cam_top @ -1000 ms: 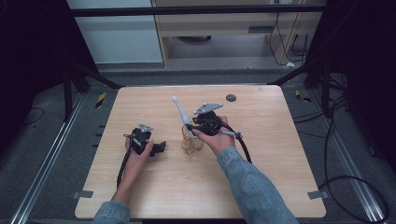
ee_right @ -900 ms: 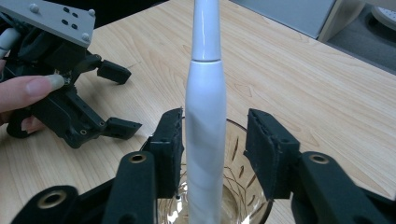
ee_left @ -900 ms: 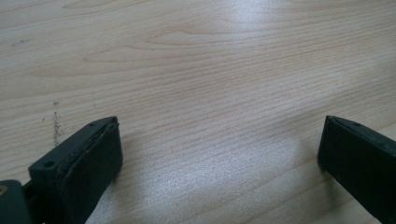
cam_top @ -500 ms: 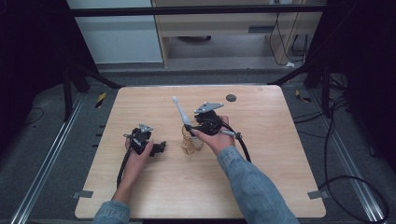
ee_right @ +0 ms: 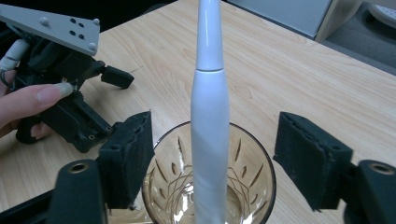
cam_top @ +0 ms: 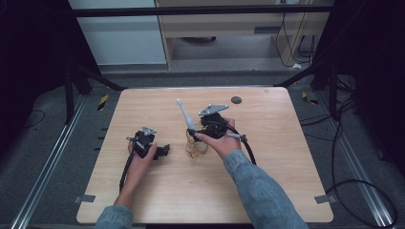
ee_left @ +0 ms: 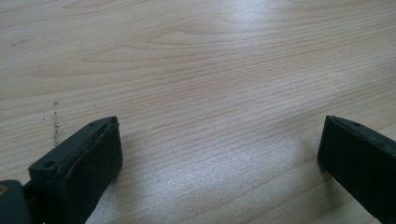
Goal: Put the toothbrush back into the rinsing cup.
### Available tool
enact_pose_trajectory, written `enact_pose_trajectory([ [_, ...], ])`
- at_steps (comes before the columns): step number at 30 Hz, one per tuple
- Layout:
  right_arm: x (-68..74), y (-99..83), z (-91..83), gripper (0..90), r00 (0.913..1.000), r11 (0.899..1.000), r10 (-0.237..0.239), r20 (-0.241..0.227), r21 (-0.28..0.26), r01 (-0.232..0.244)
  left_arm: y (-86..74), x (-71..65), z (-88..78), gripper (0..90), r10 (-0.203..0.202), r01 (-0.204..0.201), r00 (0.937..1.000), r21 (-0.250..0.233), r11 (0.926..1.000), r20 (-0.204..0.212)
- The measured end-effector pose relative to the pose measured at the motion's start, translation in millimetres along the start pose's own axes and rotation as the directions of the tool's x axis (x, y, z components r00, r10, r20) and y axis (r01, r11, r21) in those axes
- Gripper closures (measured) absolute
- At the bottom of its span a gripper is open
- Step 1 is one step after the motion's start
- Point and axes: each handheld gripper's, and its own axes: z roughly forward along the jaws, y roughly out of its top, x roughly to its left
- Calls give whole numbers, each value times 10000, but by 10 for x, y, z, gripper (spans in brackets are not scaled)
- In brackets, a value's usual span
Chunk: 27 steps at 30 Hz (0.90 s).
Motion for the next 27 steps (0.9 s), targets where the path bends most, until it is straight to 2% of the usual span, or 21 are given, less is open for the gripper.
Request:
enact_pose_trajectory([
  [13,29,3,-39,175,9999,9984,-138,41,548,135,0,0,0,0,2,-2,10000,1,10000,1],
  [22,14,8,-123,132,9997,9982,-231,-46,560,233,0,0,0,0,4,-4,10000,3,10000,1],
  [27,-6,-4,-182,112,9999,9978,-103,-122,657,111,0,0,0,0,5,-5,10000,1,10000,-1],
])
